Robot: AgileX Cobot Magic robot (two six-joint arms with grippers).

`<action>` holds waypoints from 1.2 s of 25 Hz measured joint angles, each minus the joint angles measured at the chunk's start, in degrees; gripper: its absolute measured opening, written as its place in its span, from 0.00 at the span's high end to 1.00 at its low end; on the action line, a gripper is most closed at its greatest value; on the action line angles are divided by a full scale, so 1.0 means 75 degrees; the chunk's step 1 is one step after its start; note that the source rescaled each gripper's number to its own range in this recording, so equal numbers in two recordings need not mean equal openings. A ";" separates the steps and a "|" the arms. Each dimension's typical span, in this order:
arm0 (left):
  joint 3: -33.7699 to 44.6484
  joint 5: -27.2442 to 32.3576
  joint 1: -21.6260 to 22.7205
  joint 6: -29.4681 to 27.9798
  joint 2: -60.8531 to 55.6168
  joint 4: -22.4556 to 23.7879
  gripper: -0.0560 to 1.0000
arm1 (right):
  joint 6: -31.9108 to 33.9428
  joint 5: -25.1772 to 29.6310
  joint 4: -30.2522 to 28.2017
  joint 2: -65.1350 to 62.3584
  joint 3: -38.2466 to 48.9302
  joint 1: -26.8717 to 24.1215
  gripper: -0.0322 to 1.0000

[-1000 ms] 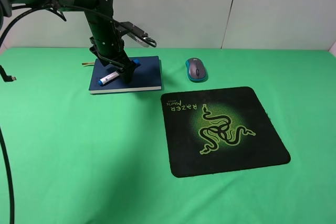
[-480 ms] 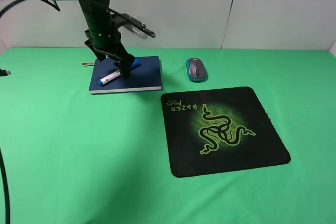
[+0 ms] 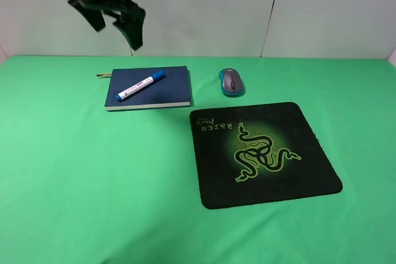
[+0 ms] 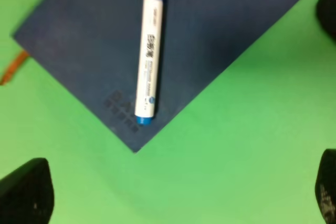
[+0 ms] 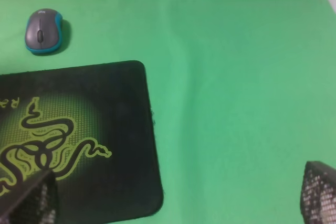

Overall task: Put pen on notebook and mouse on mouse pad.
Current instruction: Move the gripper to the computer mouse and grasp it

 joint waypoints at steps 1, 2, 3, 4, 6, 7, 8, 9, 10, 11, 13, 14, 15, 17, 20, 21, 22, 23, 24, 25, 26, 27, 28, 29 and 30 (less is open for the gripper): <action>0.0027 0.0000 0.0000 -0.0052 -0.0190 -0.0046 0.00 | 0.0000 0.0000 0.0000 0.0000 0.0000 0.0000 0.00; 0.0070 0.0008 0.0000 -0.0089 -0.0400 -0.0046 0.00 | 0.0000 0.0000 0.0002 0.0000 0.0000 0.0000 0.00; 0.0140 0.0008 0.0000 -0.0145 -0.0663 -0.0046 0.00 | 0.0000 0.0000 0.0002 0.0000 0.0000 0.0000 0.00; 0.0251 0.0008 0.0000 -0.0193 -0.0943 -0.0046 0.00 | 0.0000 0.0000 0.0002 0.0000 0.0000 0.0000 0.00; 0.0612 0.0008 0.0000 -0.0260 -0.1568 0.0000 0.00 | 0.0000 0.0000 0.0002 0.0000 0.0000 0.0000 0.00; 0.0814 0.0008 0.0000 -0.0284 -0.1905 0.0000 0.00 | 0.0000 0.0000 0.0002 0.0000 0.0000 0.0000 0.00; 0.1103 0.0015 0.0000 -0.0303 -0.2192 0.0000 0.00 | 0.0000 0.0000 0.0002 0.0000 0.0000 0.0000 0.00; 0.1363 0.0014 0.0000 -0.0346 -0.2552 0.0008 0.00 | 0.0000 0.0000 0.0002 0.0000 0.0000 0.0000 0.00; 0.1694 0.0014 0.0000 -0.0405 -0.2855 0.0008 0.00 | 0.0000 0.0000 0.0002 0.0000 0.0000 0.0000 0.00; 0.2094 0.0014 0.0000 -0.0461 -0.3302 0.0016 0.00 | 0.0000 0.0000 0.0002 0.0000 0.0000 0.0000 0.00; 0.2668 0.0014 0.0000 -0.0643 -0.3982 0.0016 0.00 | 0.0000 0.0000 0.0002 0.0000 0.0000 0.0000 0.00; 0.3070 0.0014 0.0000 -0.0714 -0.4481 0.0010 0.00 | 0.0000 0.0000 0.0002 0.0000 0.0000 0.0000 0.00; 0.3070 0.0014 0.0000 -0.0714 -0.4481 0.0010 0.00 | 0.0000 0.0000 0.0002 0.0000 0.0000 0.0000 0.00; 0.3642 0.0015 0.0000 -0.0834 -0.5299 0.0002 0.00 | 0.0000 0.0000 0.0002 0.0000 0.0000 0.0000 0.00; 0.4627 0.0023 0.0000 -0.1118 -0.6543 -0.0046 0.00 | 0.0000 0.0000 0.0002 0.0000 0.0000 0.0000 0.00; 0.4889 0.0023 0.0000 -0.1261 -0.6926 -0.0046 0.00 | 0.0000 0.0000 0.0002 0.0000 0.0000 0.0000 0.00; 0.5190 0.0030 0.0000 -0.1420 -0.7406 -0.0046 0.00 | 0.0000 0.0000 0.0002 0.0000 0.0000 0.0000 0.00; 0.5470 0.0030 0.0000 -0.1515 -0.7974 -0.0046 0.00 | 0.0000 0.0000 0.0002 0.0000 0.0000 0.0000 0.00; 0.5735 0.0030 0.0000 -0.1551 -0.8382 -0.0046 0.00 | 0.0000 0.0000 0.0002 0.0000 0.0000 0.0000 0.00; 0.5947 0.0030 0.0000 -0.1570 -0.8790 -0.0046 0.00 | 0.0000 0.0000 0.0002 0.0000 0.0000 0.0000 0.00; 0.6192 0.0030 0.0000 -0.1578 -0.9279 -0.0088 0.00 | 0.0000 0.0000 0.0002 0.0000 0.0000 0.0000 0.00; 0.6428 0.0030 0.0000 -0.1593 -0.9767 -0.0104 0.00 | 0.0000 0.0000 0.0002 0.0000 0.0000 0.0000 0.00; 0.6631 0.0030 0.0000 -0.1593 -1.0257 -0.0105 0.00 | 0.0000 0.0000 0.0002 0.0000 0.0000 0.0000 0.00; 0.6879 0.0030 0.0000 -0.1593 -1.0649 -0.0122 0.00 | 0.0000 0.0000 0.0002 0.0000 0.0000 0.0000 0.00; 0.7180 0.0022 0.0000 -0.1602 -1.1160 -0.0128 0.00 | 0.0000 0.0000 0.0002 0.0000 0.0000 0.0000 0.00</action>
